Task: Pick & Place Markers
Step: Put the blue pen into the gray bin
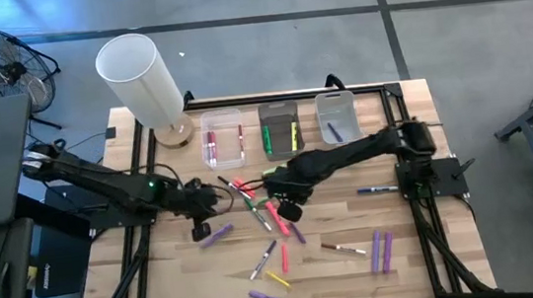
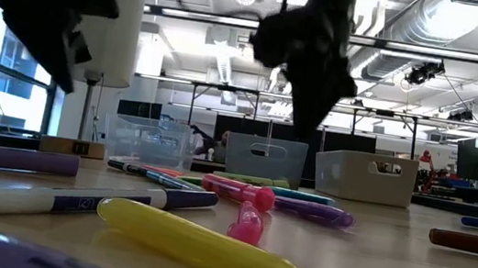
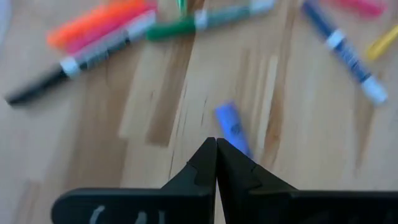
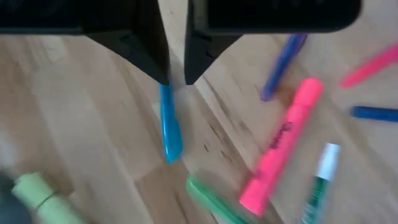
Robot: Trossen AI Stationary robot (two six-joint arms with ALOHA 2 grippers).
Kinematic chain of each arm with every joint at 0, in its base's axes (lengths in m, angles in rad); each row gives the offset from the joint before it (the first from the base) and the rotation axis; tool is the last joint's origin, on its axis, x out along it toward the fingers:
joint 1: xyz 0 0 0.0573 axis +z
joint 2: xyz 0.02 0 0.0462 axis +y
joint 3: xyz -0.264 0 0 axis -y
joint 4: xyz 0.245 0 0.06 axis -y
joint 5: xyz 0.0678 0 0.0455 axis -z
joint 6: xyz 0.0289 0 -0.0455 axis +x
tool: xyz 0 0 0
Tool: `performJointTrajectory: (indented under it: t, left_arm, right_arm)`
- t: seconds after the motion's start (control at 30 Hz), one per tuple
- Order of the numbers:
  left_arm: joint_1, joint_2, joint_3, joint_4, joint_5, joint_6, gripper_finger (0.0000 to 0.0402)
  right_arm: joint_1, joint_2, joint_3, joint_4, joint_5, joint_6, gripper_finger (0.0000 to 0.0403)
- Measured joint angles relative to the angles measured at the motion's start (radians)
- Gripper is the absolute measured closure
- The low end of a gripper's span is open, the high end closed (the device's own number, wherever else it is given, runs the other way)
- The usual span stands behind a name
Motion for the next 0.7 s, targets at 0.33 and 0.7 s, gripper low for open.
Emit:
performJointTrajectory:
  t: [0.33, 0.7]
  left_arm:
    - [0.014, -0.107, -0.007, -0.013, -0.027, 0.054, 0.0401]
    - [0.014, -0.105, -0.007, -0.034, -0.023, 0.080, 0.0401]
  right_arm:
    - [-0.041, 0.106, -0.033, 0.033, -0.030, -0.027, 0.0301]
    - [-0.041, 0.175, -0.029, 0.063, -0.030, -0.034, 0.0327]
